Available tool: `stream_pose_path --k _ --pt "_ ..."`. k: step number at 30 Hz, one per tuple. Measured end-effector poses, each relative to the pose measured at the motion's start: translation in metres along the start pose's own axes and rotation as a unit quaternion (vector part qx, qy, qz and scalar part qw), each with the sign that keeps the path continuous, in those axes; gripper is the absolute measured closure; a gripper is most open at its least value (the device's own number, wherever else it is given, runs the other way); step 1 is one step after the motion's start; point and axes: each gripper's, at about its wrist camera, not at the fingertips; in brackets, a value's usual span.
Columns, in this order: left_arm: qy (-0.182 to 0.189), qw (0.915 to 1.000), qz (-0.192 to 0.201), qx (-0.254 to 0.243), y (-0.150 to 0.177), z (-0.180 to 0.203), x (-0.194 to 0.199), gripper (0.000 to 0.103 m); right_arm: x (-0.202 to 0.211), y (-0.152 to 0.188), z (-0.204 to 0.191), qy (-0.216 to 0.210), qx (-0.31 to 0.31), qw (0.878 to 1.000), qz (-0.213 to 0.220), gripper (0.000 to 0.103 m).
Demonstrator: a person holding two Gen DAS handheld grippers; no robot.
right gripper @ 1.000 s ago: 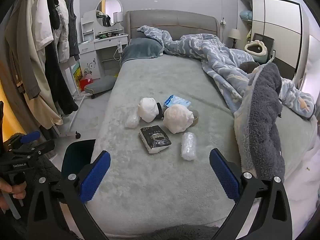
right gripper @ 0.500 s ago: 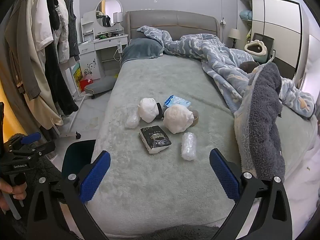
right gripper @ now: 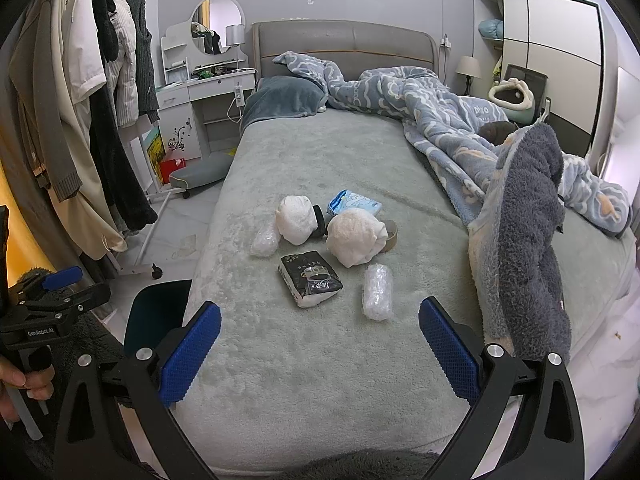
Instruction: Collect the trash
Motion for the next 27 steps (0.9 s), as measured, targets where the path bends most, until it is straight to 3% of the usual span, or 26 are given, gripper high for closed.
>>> stream_pose_path --k 27 --pt "0.000 1.0000 -0.001 0.001 0.0001 0.0002 -0.0003 0.003 -0.0028 0.0004 0.0009 -0.002 -0.001 1.000 -0.002 0.003"
Point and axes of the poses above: each gripper's, at about its wrist camera, not at the fingertips, and x roughly against the way its jaws point, z to its right, y to its underside, and after that the axes turned 12 degrees about -z, right-handed
